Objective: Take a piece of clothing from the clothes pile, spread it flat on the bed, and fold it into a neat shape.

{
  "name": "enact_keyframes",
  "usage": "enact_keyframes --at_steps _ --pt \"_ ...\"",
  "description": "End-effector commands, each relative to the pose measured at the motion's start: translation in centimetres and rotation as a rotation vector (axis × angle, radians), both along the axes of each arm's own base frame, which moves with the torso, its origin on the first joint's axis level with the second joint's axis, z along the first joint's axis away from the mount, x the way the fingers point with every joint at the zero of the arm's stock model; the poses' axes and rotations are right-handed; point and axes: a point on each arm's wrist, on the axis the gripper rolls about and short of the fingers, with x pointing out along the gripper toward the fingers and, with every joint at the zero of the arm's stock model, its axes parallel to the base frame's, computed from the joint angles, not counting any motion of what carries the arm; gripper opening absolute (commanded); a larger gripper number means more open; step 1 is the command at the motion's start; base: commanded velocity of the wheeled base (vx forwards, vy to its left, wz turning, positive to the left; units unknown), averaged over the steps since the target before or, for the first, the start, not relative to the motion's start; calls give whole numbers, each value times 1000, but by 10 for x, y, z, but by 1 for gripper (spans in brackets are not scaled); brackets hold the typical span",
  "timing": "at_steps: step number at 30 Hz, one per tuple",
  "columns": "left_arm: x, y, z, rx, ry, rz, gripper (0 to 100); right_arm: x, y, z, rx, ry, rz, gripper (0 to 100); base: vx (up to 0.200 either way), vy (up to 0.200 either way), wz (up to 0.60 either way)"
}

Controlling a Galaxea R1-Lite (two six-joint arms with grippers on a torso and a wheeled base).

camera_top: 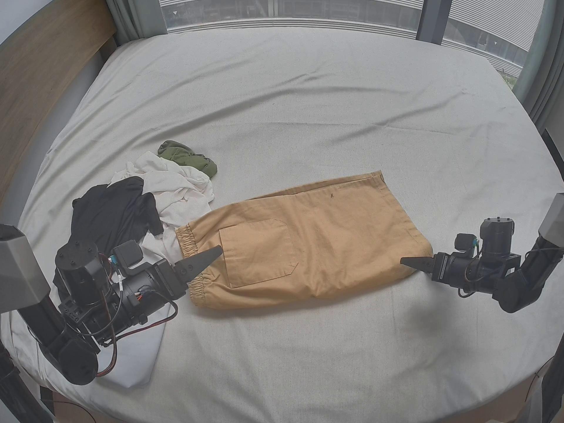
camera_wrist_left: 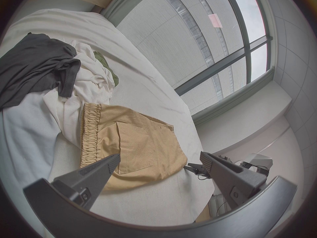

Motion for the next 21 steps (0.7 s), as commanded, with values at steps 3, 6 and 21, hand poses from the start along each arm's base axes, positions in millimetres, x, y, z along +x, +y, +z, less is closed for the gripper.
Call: enact_keyframes --at_steps 3,6,21 --pt "1 0 0 -3 -2 2 100 19 13 -22 -3 23 9 100 0 0 0" --pt "2 1 0 -2 -1 4 100 26 23 -24 22 29 13 100 0 0 0" --pt "6 5 1 -9 -7 24 100 45 46 -42 97 -42 -16 100 0 0 0"
